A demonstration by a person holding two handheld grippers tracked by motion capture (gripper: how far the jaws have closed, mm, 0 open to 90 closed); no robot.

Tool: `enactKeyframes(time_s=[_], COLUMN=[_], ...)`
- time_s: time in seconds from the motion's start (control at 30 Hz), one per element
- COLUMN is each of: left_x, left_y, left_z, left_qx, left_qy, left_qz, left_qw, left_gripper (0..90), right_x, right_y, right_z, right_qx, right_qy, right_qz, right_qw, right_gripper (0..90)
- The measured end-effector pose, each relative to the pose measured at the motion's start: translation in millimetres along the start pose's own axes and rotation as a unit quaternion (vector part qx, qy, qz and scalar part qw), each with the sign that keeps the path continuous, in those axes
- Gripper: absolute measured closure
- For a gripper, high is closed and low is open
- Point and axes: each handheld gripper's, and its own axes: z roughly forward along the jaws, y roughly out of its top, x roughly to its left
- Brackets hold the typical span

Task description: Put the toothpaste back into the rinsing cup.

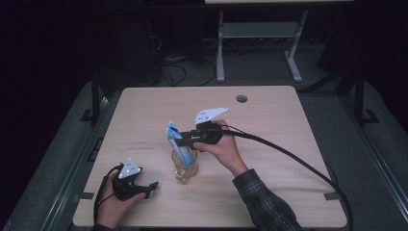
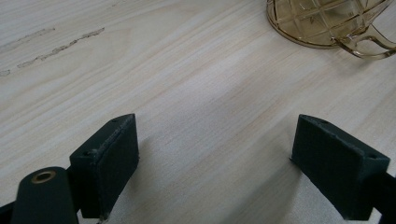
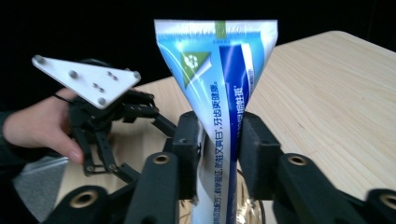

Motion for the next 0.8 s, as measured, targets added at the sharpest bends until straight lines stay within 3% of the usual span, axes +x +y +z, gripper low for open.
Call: enactKeyframes(time_s=[0.17, 0.4, 0.8], left_x=[0.0, -0.3, -0.5], left_y=[0.0, -0.3, -0.4], left_z=[0.0, -0.3, -0.5], left_qx=[0.0, 0.0, 0.0], left_qy=[0.0, 0.0, 0.0], left_qz=[0.0, 0.0, 0.0], left_qw=[1.0, 1.0, 1.0], left_gripper=[13.8, 13.9, 13.9], right_x=[0.3, -0.5, -10.7], right_y=[2.1, -3.1, -18.2], right_z=[-6.0, -18.8, -65.5], right_qx=[0.001, 0.003, -0.01], right_qy=[-0.002, -0.042, -0.095], right_qz=[-0.002, -0.012, 0.005], right_qw=[1.0, 0.999, 0.9954], right_gripper=[56.6, 44.1, 38.3])
